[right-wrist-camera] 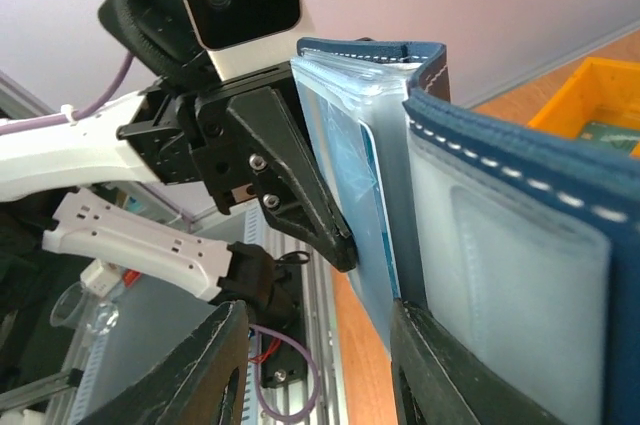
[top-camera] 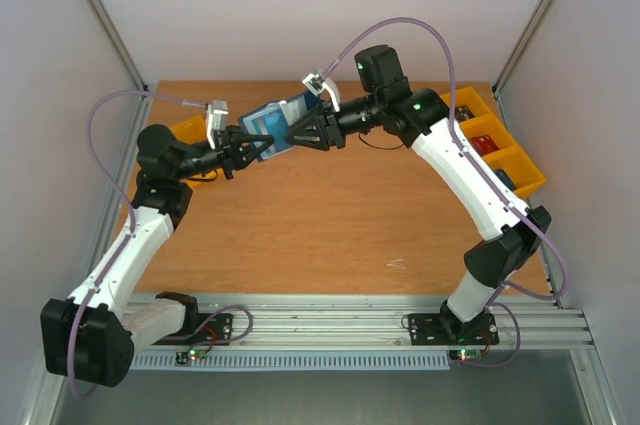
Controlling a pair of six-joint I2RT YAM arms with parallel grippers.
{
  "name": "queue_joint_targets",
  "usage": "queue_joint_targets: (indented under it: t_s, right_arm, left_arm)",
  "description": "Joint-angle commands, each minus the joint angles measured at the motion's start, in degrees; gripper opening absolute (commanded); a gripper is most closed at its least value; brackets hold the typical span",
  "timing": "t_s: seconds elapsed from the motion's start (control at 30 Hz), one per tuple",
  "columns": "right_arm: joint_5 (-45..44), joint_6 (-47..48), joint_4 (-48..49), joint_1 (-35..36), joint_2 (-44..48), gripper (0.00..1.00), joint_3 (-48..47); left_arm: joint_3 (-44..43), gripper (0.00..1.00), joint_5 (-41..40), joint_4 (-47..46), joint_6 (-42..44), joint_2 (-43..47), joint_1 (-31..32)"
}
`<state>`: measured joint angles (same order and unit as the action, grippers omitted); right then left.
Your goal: Take the credit cards out of the card holder
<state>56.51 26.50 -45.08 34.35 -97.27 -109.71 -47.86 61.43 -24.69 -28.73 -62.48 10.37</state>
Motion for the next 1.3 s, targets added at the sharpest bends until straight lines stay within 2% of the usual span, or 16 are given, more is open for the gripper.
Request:
queue_joint_targets:
  t_s: [0.0, 0.17, 0.37, 0.7, 0.83, 1.0, 1.23, 1.27]
  right_arm:
    - [5.9, -1.0, 4.9, 0.6, 2.8, 0.39, 2.8]
    - [4.7, -1.8, 5.5, -0.5, 3.4, 0.39, 3.2]
    - [4.0, -2.8, 6.1, -0.4, 3.5, 0.39, 2.9]
    - [-6.8, 0.9, 3.9, 2.1, 2.9, 0.46, 1.0]
    - [-7.6, 2.1, 4.8, 2.3, 3.9, 0.49, 1.7]
    - [-0.1, 4.2, 1.8, 2.9, 2.0, 0.30, -0.7]
    - [2.0, 5.0, 0.6, 3.4, 1.8, 0.02, -1.0]
    - [2.0, 5.2, 0.3, 3.4, 2.0, 0.01, -0.9]
  left_arm:
    - [-0.5, 0.00, 5.7, -6.1, 4.7, 2.8, 2.4]
    - [-0.5, 0.00, 6.7, -5.9, 9.0, 4.2, 2.4]
    - [-0.5, 0.00, 7.0, -6.2, 8.9, 4.3, 2.7]
    - [-1.3, 0.00, 7.5, -5.1, 10.9, 3.5, 5.0]
    - [-1.0, 0.00, 7.7, -4.5, 10.5, 3.8, 5.0]
    - [-0.4, 0.00, 5.3, -4.2, 7.9, 3.7, 5.0]
    - [0.3, 0.00, 4.2, -3.7, 7.1, 4.4, 5.0]
    - [0.4, 0.00, 3.9, -3.8, 7.0, 4.5, 5.0]
